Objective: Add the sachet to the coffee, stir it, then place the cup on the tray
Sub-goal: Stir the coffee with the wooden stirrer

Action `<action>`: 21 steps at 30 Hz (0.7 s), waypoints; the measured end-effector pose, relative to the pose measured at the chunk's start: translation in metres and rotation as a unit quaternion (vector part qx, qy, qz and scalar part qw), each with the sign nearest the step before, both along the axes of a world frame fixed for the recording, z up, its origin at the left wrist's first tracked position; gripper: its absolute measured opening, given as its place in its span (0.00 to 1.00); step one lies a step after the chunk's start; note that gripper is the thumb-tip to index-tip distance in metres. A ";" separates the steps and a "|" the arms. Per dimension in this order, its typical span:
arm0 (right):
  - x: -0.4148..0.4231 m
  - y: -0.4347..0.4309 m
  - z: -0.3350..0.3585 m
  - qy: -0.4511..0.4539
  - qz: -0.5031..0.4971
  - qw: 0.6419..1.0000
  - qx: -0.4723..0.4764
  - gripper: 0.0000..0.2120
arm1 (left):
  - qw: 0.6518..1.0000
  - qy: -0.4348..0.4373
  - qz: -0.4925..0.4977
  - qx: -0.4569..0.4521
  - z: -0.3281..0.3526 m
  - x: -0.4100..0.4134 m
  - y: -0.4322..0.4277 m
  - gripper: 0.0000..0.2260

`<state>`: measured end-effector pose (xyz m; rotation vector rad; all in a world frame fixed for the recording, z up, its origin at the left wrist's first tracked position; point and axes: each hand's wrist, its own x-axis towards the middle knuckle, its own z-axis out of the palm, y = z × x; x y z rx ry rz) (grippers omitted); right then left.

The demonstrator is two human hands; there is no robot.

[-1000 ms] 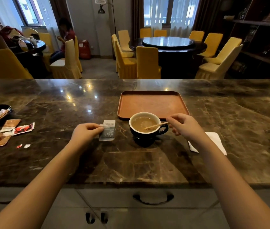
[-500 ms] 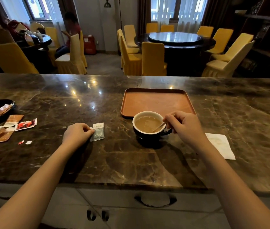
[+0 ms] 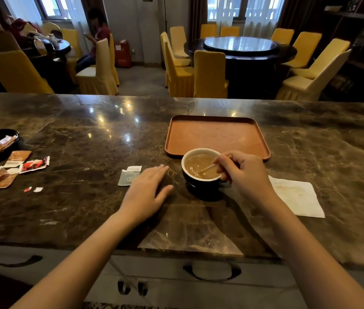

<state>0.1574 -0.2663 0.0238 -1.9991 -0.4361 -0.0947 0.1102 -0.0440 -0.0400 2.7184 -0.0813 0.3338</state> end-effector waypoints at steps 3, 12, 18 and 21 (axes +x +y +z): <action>0.002 -0.010 0.010 0.004 0.005 1.000 -0.015 0.08 | 0.994 0.079 -0.040 0.059 -0.010 0.003 -0.005 0.30; 0.017 -0.004 0.005 -0.124 -0.085 0.985 -0.085 0.10 | 0.987 0.110 -0.026 0.116 -0.018 0.000 -0.007 0.40; 0.002 0.006 -0.006 -0.094 0.007 0.993 -0.068 0.08 | 0.986 0.112 -0.020 0.120 -0.020 0.000 -0.007 0.39; 0.001 0.000 0.004 -0.037 0.052 0.997 -0.043 0.07 | 0.987 0.111 -0.021 0.115 -0.019 0.000 -0.007 0.39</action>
